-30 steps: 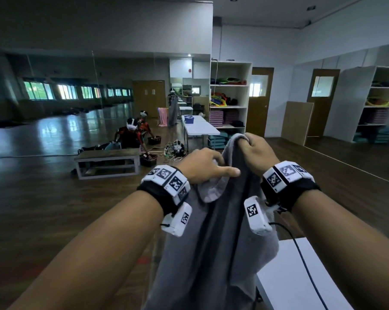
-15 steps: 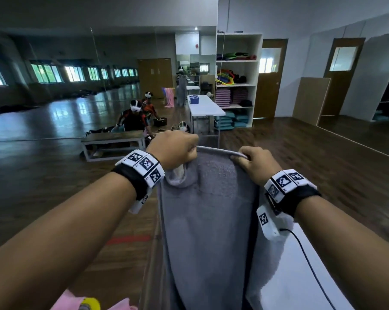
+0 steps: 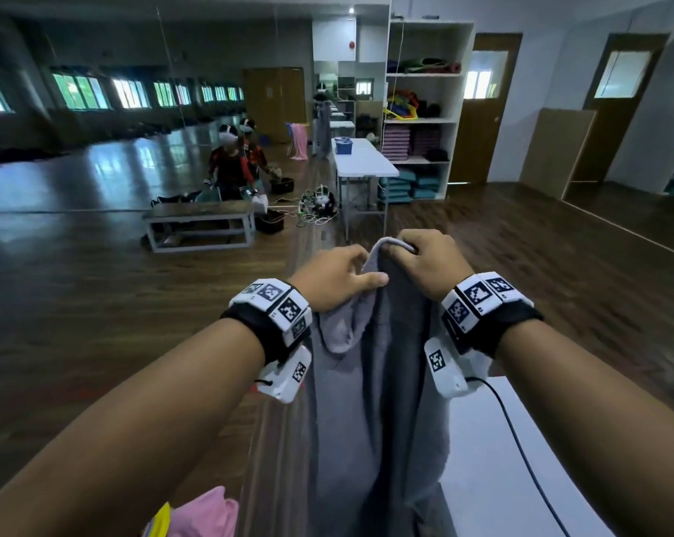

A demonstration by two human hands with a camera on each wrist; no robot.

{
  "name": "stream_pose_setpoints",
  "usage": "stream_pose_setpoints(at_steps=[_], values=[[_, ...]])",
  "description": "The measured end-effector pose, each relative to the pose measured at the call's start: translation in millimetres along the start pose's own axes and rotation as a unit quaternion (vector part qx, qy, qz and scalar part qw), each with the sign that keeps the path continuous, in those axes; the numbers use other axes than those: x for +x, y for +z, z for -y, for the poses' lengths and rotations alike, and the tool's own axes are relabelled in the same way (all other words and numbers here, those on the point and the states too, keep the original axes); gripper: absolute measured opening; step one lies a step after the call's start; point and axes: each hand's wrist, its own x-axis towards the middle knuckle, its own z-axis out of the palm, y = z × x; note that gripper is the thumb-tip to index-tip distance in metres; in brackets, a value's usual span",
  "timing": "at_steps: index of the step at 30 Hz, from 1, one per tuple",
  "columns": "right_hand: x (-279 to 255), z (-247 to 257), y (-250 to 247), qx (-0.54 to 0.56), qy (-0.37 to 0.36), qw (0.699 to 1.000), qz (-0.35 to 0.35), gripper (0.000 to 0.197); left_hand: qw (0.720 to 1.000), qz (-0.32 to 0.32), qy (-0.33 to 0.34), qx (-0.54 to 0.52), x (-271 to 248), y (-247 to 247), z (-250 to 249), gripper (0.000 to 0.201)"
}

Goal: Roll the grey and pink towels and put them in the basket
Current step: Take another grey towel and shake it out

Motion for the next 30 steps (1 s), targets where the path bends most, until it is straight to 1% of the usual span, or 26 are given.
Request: stream_pose_setpoints(at_steps=[2, 4, 6, 8, 10, 12, 13, 15, 17, 21, 22, 23, 25, 26, 28, 30], values=[[8, 7, 8, -0.007, -0.008, 1.0, -0.002, 0.035, 1.0, -0.002, 0.018, 0.006, 3, -5, 11, 0.024], [16, 7, 15, -0.029, 0.0, 1.0, 0.002, 0.031, 1.0, -0.02, 0.024, 0.001, 5, -19, 32, 0.02], [23, 3, 25, -0.075, 0.041, 0.996, 0.029, 0.023, 0.999, -0.041, 0.028, 0.018, 8, -40, 59, 0.025], [28, -3, 40, -0.134, 0.083, 0.986, 0.048, 0.025, 0.997, -0.058, 0.03, 0.052, 14, -60, 86, 0.03], [31, -11, 56, -0.176, 0.118, 0.976, 0.053, 0.02, 0.994, -0.084, 0.023, 0.059, 20, -77, 114, 0.032], [30, -21, 68, -0.206, 0.16, 0.964, 0.057, 0.011, 0.992, -0.116, 0.001, 0.052, 26, -91, 143, 0.029], [29, -27, 71, -0.215, 0.183, 0.958, 0.06, 0.009, 0.99, -0.129, -0.014, 0.047, 29, -98, 158, 0.028], [26, -37, 74, -0.224, 0.231, 0.945, 0.056, 0.015, 0.99, -0.131, -0.033, 0.037, 34, -109, 184, 0.03], [28, -46, 75, -0.236, 0.272, 0.932, 0.039, 0.024, 0.994, -0.103, -0.032, 0.034, 39, -114, 206, 0.03], [38, -60, 75, -0.263, 0.337, 0.904, -0.002, 0.024, 0.997, -0.006, -0.026, 0.067, 43, -103, 230, 0.015], [39, -63, 75, -0.266, 0.349, 0.898, -0.003, 0.023, 0.996, 0.025, -0.021, 0.078, 43, -97, 235, 0.018], [40, -66, 75, -0.267, 0.363, 0.893, -0.001, 0.022, 0.994, 0.064, -0.018, 0.088, 42, -90, 240, 0.025], [39, -73, 76, -0.265, 0.387, 0.883, -0.003, 0.021, 0.984, 0.146, -0.018, 0.099, 39, -75, 253, 0.04], [38, -78, 76, -0.261, 0.397, 0.88, -0.007, 0.02, 0.977, 0.183, -0.022, 0.104, 37, -67, 260, 0.042], [36, -89, 75, -0.245, 0.426, 0.871, -0.017, 0.02, 0.961, 0.247, -0.036, 0.118, 33, -49, 277, 0.04], [37, -104, 74, -0.228, 0.447, 0.865, -0.019, 0.024, 0.947, 0.288, -0.058, 0.13, 29, -30, 293, 0.038]])
